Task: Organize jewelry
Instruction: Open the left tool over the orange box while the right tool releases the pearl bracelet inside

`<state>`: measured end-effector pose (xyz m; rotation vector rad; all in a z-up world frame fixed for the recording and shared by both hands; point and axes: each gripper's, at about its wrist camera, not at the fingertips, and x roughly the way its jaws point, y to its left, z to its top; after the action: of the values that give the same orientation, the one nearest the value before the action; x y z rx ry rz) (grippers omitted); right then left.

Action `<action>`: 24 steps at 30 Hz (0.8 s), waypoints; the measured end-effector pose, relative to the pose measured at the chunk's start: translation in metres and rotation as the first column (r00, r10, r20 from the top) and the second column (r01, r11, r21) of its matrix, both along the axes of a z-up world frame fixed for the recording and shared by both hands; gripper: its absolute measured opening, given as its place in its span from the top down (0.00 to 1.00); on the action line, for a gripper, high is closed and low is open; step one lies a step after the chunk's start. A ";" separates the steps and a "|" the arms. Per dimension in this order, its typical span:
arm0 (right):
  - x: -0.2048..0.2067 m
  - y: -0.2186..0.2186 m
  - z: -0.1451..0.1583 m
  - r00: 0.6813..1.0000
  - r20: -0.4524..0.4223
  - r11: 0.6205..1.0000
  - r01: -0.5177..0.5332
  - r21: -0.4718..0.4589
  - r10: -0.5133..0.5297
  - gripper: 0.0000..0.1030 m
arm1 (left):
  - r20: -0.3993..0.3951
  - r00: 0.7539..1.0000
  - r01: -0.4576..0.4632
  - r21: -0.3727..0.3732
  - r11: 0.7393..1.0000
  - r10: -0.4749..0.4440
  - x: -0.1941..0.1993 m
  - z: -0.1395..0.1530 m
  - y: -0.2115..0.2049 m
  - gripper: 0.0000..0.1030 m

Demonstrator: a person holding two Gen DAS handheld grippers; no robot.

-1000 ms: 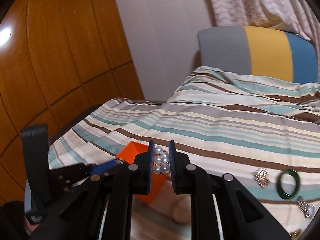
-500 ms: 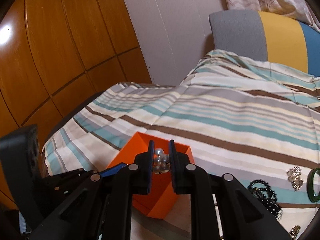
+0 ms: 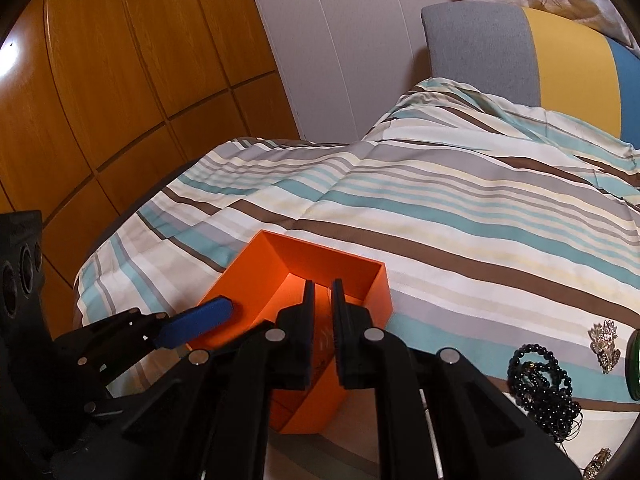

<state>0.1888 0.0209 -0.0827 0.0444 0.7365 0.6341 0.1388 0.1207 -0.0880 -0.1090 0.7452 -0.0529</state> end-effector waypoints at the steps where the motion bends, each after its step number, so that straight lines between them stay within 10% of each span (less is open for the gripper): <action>1: -0.001 -0.001 0.000 1.000 0.000 1.000 0.002 -0.005 -0.002 0.93 | 0.002 1.000 0.001 0.009 1.000 -0.001 -0.001 0.000 -0.002 0.57; 13: -0.020 -0.014 0.003 1.000 -0.019 1.000 -0.022 0.016 0.022 0.85 | -0.004 1.000 0.015 -0.011 1.000 -0.015 -0.016 0.000 -0.011 0.56; 17: -0.037 -0.026 0.016 1.000 0.028 0.999 0.000 0.052 -0.001 0.61 | 0.017 1.000 -0.008 0.000 1.000 0.008 -0.023 0.007 -0.015 0.20; 24: -0.055 -0.075 0.025 0.995 0.015 0.990 0.094 0.103 -0.096 0.61 | 0.066 0.997 -0.042 -0.004 0.999 0.042 -0.038 0.020 -0.023 0.19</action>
<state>0.1334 -0.0538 -0.0576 0.1659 0.6783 0.5799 0.1004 0.0975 -0.0679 -0.1251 0.6767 -0.0172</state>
